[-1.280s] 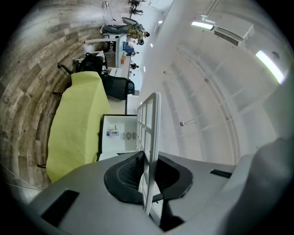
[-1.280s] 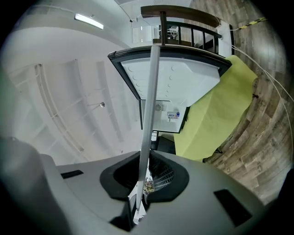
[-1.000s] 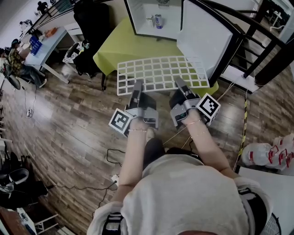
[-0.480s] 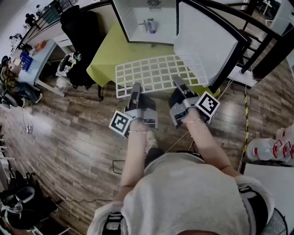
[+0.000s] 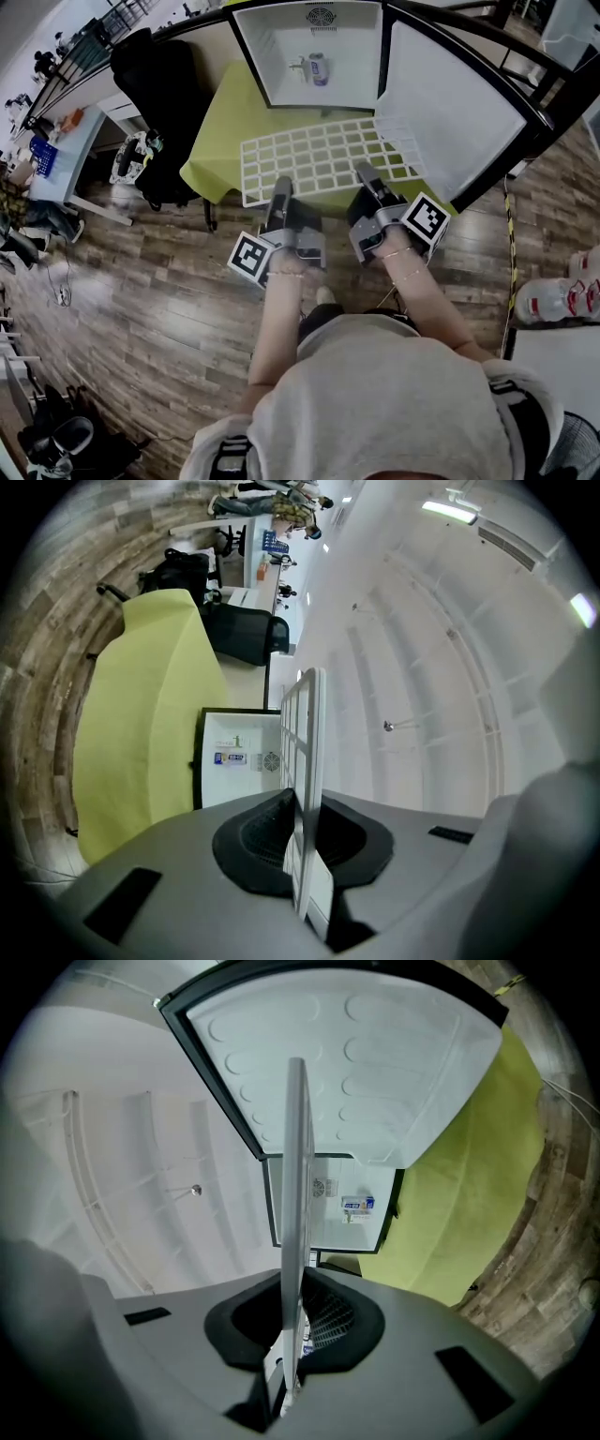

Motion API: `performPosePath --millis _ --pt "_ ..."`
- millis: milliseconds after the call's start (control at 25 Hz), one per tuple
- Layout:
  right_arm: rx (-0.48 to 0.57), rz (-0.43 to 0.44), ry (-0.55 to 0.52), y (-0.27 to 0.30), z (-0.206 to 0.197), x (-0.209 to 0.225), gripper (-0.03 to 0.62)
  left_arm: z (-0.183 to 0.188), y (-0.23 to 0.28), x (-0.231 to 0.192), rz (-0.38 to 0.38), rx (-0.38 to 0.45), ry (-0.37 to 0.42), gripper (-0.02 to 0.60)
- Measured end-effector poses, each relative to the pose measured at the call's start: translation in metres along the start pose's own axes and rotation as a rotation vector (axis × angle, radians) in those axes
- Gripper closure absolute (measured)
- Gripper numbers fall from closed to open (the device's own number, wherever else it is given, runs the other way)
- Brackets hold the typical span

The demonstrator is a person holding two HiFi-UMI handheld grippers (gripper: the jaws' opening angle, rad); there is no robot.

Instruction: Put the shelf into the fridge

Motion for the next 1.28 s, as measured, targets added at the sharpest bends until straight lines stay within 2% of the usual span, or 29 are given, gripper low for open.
performPosePath --millis 280,520,760,960,1080,1280 --pt "0.062 -0.010 -0.021 0.041 -0.016 0.021 0.568 0.044 0.042 -0.007 -0.007 -0.066 -0.003 0.546" --pt "0.075 -0.043 -0.057 0.075 -0.025 0.030 0.568 0.073 0.068 -0.016 0.008 -0.093 -0.044 0.548" --pt "0.088 -0.044 -0.074 0.068 -0.012 0.036 0.569 0.060 0.075 -0.027 -0.002 -0.106 -0.067 0.548" --pt "0.076 -0.062 -0.071 0.116 -0.012 0.056 0.569 0.091 0.111 -0.033 0.023 -0.096 -0.077 0.548" --pt "0.069 -0.072 -0.045 0.136 -0.013 0.071 0.566 0.106 0.131 -0.033 0.024 -0.099 -0.057 0.548" --pt "0.073 -0.051 -0.038 0.178 0.003 0.084 0.569 0.120 0.174 -0.034 0.024 -0.099 -0.037 0.548"
Point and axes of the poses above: the fingertips, and each gripper's own axes: y forward along the fingers, x to its right, z out of its top, the point moved 5 cm from there along -y, backward along the fingers, and after that the axes turned 12 degrees about z, right-handed, at the moved point
